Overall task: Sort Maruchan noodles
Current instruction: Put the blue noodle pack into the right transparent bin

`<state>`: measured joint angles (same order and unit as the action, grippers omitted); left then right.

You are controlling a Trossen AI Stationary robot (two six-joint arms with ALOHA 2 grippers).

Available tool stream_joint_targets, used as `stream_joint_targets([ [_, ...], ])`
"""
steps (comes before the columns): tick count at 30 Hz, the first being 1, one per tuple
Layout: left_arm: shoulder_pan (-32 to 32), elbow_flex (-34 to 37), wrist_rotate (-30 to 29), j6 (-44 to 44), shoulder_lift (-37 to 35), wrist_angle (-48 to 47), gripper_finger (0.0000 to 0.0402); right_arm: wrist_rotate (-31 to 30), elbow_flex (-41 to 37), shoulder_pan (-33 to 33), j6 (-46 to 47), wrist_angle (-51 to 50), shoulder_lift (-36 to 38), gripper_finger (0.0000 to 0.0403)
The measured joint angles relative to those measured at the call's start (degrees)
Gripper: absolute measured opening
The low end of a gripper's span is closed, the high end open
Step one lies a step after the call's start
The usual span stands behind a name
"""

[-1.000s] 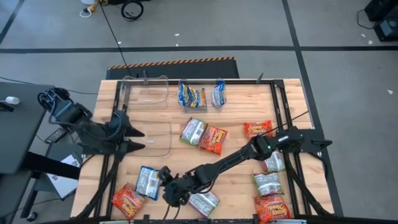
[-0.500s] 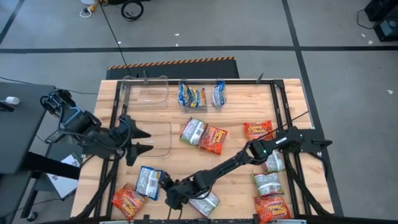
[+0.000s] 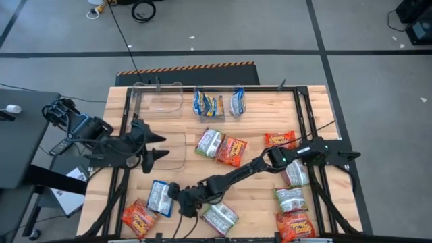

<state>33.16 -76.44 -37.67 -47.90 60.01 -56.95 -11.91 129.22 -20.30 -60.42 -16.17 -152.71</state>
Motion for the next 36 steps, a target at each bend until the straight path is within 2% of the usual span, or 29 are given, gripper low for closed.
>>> stream_joint_targets([
  [4,0.0,0.0,3.9,4.5,0.0,-1.5,0.0272,0.4,-1.9,0.9,-0.2,3.8,0.1,0.0220],
  [8,0.0,0.0,8.2,6.3,0.0,-5.2,0.0272,5.1,-2.2,1.1,-0.2,6.1,0.1,0.0196],
  [12,0.0,0.0,11.7,4.8,0.0,-10.8,0.0272,8.8,-2.2,0.9,-0.2,8.0,0.1,0.0168],
  [16,0.0,0.0,13.5,2.1,0.0,-15.0,0.0272,11.6,-2.2,1.0,-0.2,8.9,0.0,0.0122],
  [19,0.0,0.0,17.4,0.4,0.0,-17.1,0.0272,11.5,-2.7,1.0,-0.2,9.1,0.0,0.0088],
  [22,0.0,0.0,21.3,-1.3,0.0,-18.5,0.0272,9.8,-3.6,1.1,0.2,8.6,0.1,0.0075],
  [25,0.0,0.0,23.6,-3.0,0.0,-19.2,0.0272,6.6,-3.6,0.9,0.8,7.7,0.1,0.0085],
  [28,0.0,0.0,24.7,-4.3,0.0,-20.6,0.0272,0.7,-2.8,0.1,2.3,6.8,0.2,0.0113],
  [30,0.0,0.0,24.8,-4.2,0.0,-21.6,0.0272,-1.2,-1.5,-0.4,3.1,6.4,0.1,0.0136],
  [33,0.0,0.0,25.0,-2.9,0.0,-21.9,0.0272,0.8,0.4,-0.6,6.0,7.5,0.2,0.0172],
  [36,0.0,0.0,28.1,0.0,0.0,-21.9,0.0272,3.8,0.5,0.1,9.1,6.6,-0.3,0.0203],
])
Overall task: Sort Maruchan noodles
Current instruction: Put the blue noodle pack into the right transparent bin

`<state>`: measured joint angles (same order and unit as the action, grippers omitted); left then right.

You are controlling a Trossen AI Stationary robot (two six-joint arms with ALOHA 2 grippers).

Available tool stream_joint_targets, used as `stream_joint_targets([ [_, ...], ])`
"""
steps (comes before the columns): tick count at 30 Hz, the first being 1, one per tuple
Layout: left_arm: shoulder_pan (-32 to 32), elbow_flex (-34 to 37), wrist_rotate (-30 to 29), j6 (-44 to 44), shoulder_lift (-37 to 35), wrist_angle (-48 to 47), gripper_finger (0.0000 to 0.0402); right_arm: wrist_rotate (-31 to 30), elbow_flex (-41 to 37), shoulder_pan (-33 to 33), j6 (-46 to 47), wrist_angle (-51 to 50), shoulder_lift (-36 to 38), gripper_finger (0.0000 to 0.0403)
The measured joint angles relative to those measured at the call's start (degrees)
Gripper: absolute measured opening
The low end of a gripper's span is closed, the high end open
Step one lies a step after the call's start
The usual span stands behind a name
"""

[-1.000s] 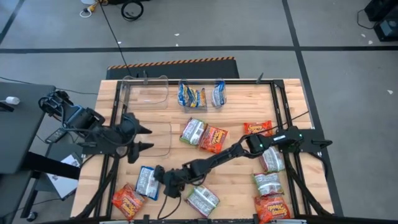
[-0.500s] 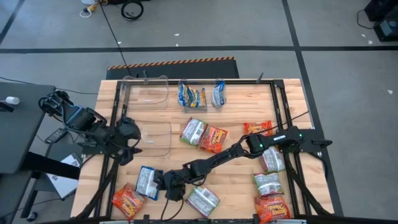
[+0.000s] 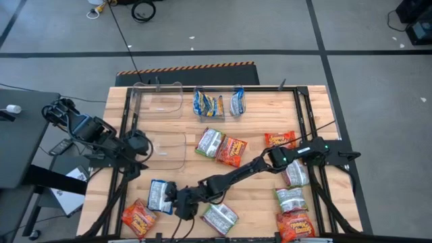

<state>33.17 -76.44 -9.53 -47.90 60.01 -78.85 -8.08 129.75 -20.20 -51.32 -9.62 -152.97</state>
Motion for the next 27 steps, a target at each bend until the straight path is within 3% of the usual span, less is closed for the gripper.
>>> stream_joint_targets([
  [3,0.0,0.0,2.4,2.3,0.0,0.1,0.0272,-1.4,0.0,1.0,-0.1,-1.4,-1.8,0.0219],
  [7,0.0,0.0,2.1,2.5,0.0,0.2,0.0272,-1.1,0.3,1.6,-0.5,0.2,-2.9,0.0211],
  [12,0.0,0.0,1.4,2.7,0.0,0.2,0.0272,-0.2,0.1,1.5,-0.8,4.2,-3.2,0.0157],
  [20,0.0,0.0,0.6,2.7,0.0,0.2,0.0272,-0.1,-0.1,1.8,1.8,4.8,-3.1,0.0014],
  [27,0.0,0.0,-0.1,2.7,0.0,0.2,0.0272,-2.5,-0.4,-0.3,11.3,-8.7,3.0,0.0006],
])
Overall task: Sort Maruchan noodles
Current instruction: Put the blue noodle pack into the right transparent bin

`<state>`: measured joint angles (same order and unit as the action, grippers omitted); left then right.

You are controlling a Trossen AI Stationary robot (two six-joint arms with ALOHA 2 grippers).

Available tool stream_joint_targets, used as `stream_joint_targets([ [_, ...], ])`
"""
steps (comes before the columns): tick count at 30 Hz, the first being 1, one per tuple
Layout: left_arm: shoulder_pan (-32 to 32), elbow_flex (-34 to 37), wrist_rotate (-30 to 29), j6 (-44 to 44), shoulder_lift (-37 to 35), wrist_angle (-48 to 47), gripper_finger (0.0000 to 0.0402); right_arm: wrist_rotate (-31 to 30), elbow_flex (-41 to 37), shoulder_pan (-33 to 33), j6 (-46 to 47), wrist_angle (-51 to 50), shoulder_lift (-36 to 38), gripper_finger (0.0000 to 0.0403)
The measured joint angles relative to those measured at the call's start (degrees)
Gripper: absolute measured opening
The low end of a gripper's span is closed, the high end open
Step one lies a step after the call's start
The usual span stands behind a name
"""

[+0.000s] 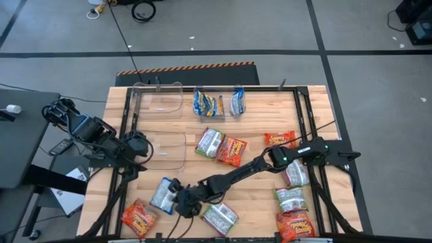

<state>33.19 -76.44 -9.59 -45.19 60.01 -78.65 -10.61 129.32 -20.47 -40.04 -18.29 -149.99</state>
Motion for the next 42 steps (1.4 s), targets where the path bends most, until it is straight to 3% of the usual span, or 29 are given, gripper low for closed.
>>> stream_joint_targets([
  [5,0.0,0.0,-1.4,0.0,0.0,0.0,0.0272,4.1,0.3,-0.4,10.8,-12.3,8.9,0.0004],
  [11,0.0,0.0,-7.4,0.1,0.0,1.6,0.0272,14.4,0.2,0.3,31.6,-24.0,18.5,0.0003],
  [19,0.0,0.0,-17.7,3.7,0.0,8.8,0.0272,15.1,0.2,4.2,66.9,-37.9,26.9,0.0004],
  [23,0.0,0.0,-23.5,7.9,0.0,13.3,0.0272,14.8,0.3,5.9,78.5,-44.5,29.9,0.0005],
  [27,0.0,0.0,-28.5,9.9,0.0,14.0,0.0272,10.6,0.3,8.1,83.8,-56.5,30.9,0.0005],
  [31,0.0,0.0,-31.1,10.7,-0.5,13.5,0.0272,11.1,-1.1,10.5,86.6,-65.9,31.3,0.0005],
  [36,0.0,0.0,-31.2,16.6,-0.9,13.5,0.0272,20.0,-9.4,11.3,82.9,-65.8,31.1,0.0004],
  [42,0.0,0.0,-31.1,21.9,-1.8,13.5,0.0272,33.4,-21.3,11.6,76.8,-59.0,31.1,0.0004],
])
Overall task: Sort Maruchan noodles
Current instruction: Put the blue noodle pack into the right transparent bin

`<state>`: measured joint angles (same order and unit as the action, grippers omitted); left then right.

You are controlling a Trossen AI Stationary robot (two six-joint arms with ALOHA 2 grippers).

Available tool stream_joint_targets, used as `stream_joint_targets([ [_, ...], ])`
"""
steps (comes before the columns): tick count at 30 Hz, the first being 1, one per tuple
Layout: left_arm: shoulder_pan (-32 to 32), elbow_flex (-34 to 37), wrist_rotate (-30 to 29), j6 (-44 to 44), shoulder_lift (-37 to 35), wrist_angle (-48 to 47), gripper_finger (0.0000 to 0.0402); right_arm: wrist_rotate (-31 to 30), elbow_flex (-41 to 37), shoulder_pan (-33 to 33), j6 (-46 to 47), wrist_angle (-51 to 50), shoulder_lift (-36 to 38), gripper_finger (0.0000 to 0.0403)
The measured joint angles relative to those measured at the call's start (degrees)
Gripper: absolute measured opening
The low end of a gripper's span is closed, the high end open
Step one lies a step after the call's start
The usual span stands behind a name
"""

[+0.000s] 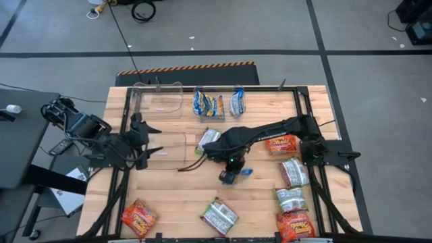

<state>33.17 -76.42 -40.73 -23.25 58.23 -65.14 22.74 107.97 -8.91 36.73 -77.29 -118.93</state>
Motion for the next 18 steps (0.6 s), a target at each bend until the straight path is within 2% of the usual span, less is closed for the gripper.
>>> stream_joint_targets([
  [2,0.0,0.0,-0.1,1.0,-0.6,-0.1,0.0272,1.9,-2.4,0.2,-1.6,1.4,0.0,0.0004],
  [4,0.0,0.0,-0.3,2.1,-1.4,-0.1,0.0272,0.6,-4.6,0.6,-3.4,1.2,0.0,0.0004],
  [10,0.0,0.0,-4.8,9.0,-4.0,-1.0,0.0272,-14.8,-10.9,3.9,-9.7,1.1,0.0,0.0023],
  [12,-0.3,0.0,-6.6,10.5,-5.3,-1.3,0.0272,-18.2,-12.3,5.3,-11.0,0.2,0.0,0.0040],
  [18,-2.4,0.0,-7.7,12.6,-8.9,-2.9,0.0272,-21.5,-13.1,10.2,-15.0,-9.3,0.0,0.0129],
])
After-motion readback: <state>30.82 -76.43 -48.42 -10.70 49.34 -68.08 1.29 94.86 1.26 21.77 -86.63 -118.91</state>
